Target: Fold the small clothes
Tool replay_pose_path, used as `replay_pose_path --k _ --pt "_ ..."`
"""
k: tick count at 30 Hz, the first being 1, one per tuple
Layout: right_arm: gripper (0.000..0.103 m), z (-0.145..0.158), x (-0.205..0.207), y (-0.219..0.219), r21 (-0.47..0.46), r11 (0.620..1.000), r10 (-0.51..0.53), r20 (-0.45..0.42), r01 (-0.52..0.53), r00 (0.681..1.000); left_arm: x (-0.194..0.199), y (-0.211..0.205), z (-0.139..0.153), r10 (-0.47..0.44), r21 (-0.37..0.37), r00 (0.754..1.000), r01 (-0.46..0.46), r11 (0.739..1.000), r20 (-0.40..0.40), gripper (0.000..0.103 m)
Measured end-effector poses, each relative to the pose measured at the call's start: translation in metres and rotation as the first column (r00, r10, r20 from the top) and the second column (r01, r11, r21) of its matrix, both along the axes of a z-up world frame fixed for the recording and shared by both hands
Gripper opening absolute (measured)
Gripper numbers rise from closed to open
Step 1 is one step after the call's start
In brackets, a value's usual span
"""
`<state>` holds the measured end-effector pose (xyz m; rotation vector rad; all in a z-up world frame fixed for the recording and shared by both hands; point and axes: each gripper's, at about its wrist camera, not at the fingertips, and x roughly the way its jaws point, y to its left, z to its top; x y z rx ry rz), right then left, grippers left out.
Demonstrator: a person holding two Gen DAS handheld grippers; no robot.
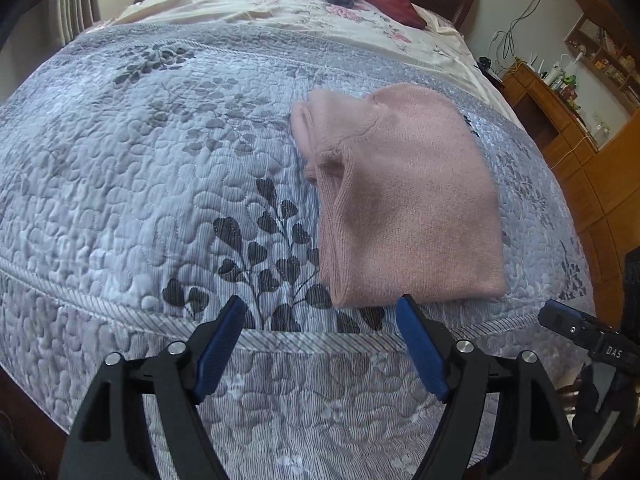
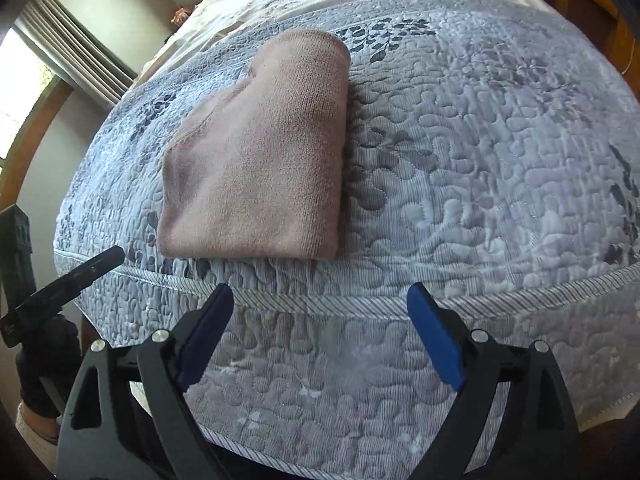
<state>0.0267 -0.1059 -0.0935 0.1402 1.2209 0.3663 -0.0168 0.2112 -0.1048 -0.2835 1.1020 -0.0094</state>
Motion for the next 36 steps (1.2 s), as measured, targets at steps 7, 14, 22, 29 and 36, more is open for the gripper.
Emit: replay_pose_path --k 7,14,22,29,36 --pt "0.091 0.025 -0.029 0.007 -0.078 0.997 -0.016 0.043 0.019 0.999 -0.027 -0.009 0.021 0.009 0.047 1.0 -0.009 0.999 0.001 0.08" --pt "0.092 0.046 -0.057 0.02 -0.107 0.994 -0.01 0.081 0.019 0.997 -0.051 -0.018 0.039 0.007 0.08 1.0 -0.008 0.997 0.007 0.08" --pt "0.095 0.069 -0.083 0.036 -0.153 0.988 -0.004 0.128 0.024 0.992 -0.076 -0.026 0.059 -0.006 0.141 0.999 0.0 0.99 0.038 0.081" --pt "0.098 0.082 -0.091 0.043 -0.192 0.981 -0.002 0.165 0.034 0.986 -0.089 -0.03 0.072 -0.002 0.192 0.998 -0.01 0.981 0.065 0.084" --pt "0.1 0.09 -0.096 0.046 -0.228 0.972 -0.018 0.181 0.06 0.983 -0.094 -0.036 0.08 -0.002 0.224 0.997 -0.014 0.974 0.072 0.085"
